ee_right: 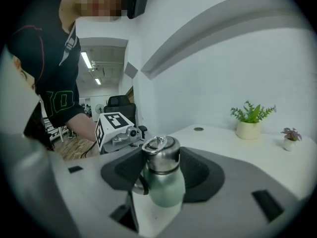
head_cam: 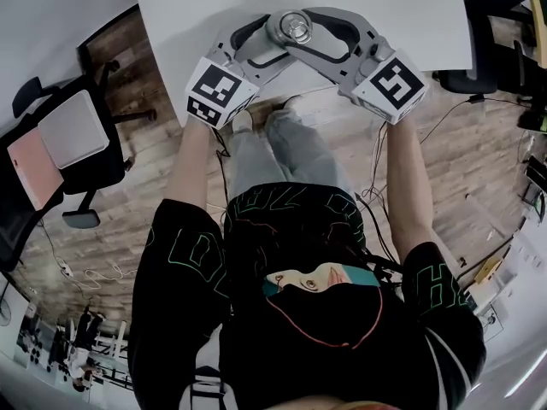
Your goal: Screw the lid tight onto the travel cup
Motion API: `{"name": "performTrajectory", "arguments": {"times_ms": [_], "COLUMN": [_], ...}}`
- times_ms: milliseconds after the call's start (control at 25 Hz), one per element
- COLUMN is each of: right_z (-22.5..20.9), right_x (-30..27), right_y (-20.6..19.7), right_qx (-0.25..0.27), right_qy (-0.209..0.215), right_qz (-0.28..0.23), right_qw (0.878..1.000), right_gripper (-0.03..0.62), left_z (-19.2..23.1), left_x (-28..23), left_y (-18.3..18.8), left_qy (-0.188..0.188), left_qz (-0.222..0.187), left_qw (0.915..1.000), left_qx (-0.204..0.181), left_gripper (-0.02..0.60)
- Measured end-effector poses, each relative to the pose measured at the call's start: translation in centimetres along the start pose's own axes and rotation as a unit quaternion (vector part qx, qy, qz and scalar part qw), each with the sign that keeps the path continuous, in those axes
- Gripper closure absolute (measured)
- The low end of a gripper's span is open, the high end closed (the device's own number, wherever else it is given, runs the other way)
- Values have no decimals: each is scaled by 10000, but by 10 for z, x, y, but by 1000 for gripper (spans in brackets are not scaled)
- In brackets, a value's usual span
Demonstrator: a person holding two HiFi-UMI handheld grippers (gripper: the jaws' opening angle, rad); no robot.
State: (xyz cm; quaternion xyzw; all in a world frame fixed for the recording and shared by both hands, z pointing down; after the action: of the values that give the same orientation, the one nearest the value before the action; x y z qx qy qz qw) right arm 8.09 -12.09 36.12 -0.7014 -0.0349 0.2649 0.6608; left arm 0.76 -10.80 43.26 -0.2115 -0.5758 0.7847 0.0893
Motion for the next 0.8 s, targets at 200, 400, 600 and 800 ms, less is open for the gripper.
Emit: {"name": "performTrajectory", "arguments": {"times_ms": [200,400,600,800], "right_z": [2,9,17,24], "right_x": [1,2,4,2], "right_y": [-2,-5,-7,-6], "right_qx": [-107,-317,-826,-1289], "right_qy": [-259,-1063,-2131,-3224], "right_qz": [-53,7,30,55], "right_qw": [9996,9938,9735,9378], "right_gripper": [365,367,368,368], "left_z": [0,0,0,0], "left_x": [1,1,-2,-4], "left_y": [-1,-3,-2,-1], "left_qy": [10,35,63,109], "left_qz": [29,61,86,127], "left_qw": [10000,10000,9999,9999], "left_qx": [-14,-37,-60,-6], "left_gripper": [236,236,238,238]}}
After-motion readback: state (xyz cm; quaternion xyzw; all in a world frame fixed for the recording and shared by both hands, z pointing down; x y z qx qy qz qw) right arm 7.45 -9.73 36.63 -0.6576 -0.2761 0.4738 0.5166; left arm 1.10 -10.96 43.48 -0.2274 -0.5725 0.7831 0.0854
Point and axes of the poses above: the fingertips, and each gripper's own axes: x backward along the fingers, z to its left, y out of its top, the point moved 5 cm from there along x, backward along the fingers, and after that the axes turned 12 degrees about -y, right-handed, at the moved point
